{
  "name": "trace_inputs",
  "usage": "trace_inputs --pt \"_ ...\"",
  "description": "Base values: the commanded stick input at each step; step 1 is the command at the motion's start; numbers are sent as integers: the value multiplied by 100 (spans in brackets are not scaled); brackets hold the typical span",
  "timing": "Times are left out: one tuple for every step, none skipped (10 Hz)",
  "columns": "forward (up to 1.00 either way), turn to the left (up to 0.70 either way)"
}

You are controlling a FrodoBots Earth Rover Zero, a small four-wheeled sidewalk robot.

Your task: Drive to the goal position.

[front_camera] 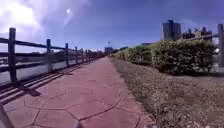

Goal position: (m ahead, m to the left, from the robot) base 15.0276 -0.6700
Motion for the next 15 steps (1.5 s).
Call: trace_inputs --pt "70 0" --pt "70 0" --pt "70 0" --pt "70 0" --pt "70 1" --pt "70 7" --pt "70 32" --pt "70 35" --pt "70 35" --pt "70 35" --pt "70 35" --pt "70 35" --pt "70 18" --pt "70 0" --pt "70 0"
